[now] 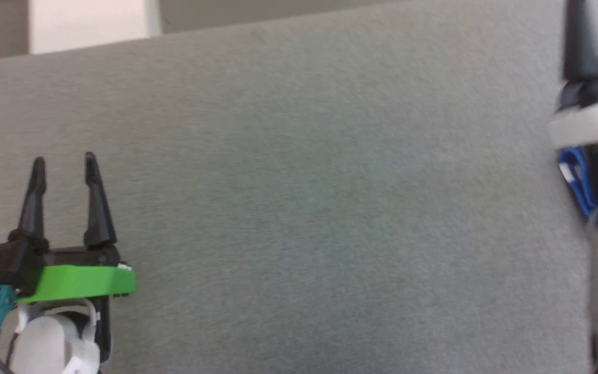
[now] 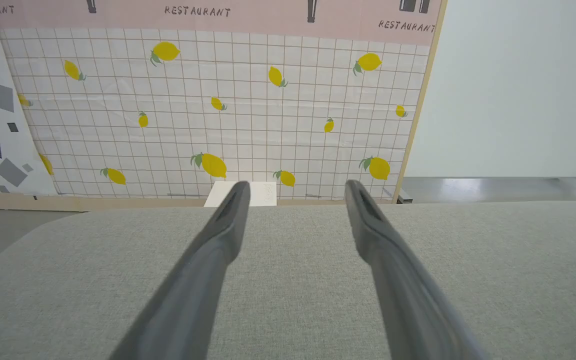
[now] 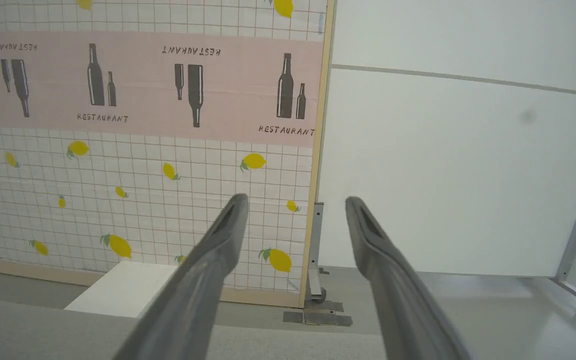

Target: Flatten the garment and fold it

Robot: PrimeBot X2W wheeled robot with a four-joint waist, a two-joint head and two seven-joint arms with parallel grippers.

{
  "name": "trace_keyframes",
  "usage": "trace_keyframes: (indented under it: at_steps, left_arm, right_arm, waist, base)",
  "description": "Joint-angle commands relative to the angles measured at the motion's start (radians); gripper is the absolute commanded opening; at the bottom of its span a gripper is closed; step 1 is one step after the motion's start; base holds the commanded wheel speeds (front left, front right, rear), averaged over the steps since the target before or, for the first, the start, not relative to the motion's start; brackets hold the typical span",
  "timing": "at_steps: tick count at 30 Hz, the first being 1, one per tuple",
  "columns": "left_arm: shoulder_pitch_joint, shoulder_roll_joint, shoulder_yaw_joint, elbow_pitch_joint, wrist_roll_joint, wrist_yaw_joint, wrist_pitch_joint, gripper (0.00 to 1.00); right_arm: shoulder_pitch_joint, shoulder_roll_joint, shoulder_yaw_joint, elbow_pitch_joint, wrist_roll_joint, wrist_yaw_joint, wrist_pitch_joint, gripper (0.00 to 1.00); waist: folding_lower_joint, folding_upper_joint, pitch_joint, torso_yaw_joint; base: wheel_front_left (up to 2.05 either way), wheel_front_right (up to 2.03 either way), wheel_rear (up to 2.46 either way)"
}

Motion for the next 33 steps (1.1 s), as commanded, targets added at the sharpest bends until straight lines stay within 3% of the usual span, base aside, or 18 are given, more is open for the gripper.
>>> trace_keyframes:
  at_steps: [1,6,14,22,33]
  left_arm:
    - [-0.021,-0.007,-0.007,0.015,0.016,0.005,-0.007,1.0]
    - [-0.025,-0.039,-0.007,0.029,0.019,0.014,-0.007,1.0]
    - [-0.012,-0.078,-0.027,0.085,0.004,0.003,-0.007,1.0]
    - [0.028,-0.094,-0.056,0.183,0.006,-0.004,-0.008,1.0]
    - [0.066,-0.102,-0.112,0.305,0.014,-0.013,-0.008,1.0]
  right_arm:
    - [0.048,0.032,0.012,-0.008,-0.009,-0.002,-0.023,1.0]
    - [0.183,0.11,0.009,-0.01,-0.016,-0.002,-0.099,1.0]
    - [0.369,0.118,0.028,0.114,0.1,-0.002,-0.249,1.0]
    - [0.507,0.118,0.053,0.195,0.08,-0.002,-0.273,1.0]
    - [0.584,0.118,0.043,0.2,0.044,-0.002,-0.276,1.0]
  waist:
    - [0.0,0.0,-0.138,0.141]
    - [0.0,0.0,-0.18,0.186]
    - [0.0,0.0,-0.229,0.238]
    - [0.0,0.0,-0.272,0.236]
    - [0.0,0.0,-0.279,0.212]
  base:
    - [0.0,0.0,0.0]
    - [0.0,0.0,0.0]
    - [0.0,0.0,0.0]
    - [0.0,0.0,0.0]
    - [0.0,0.0,0.0]
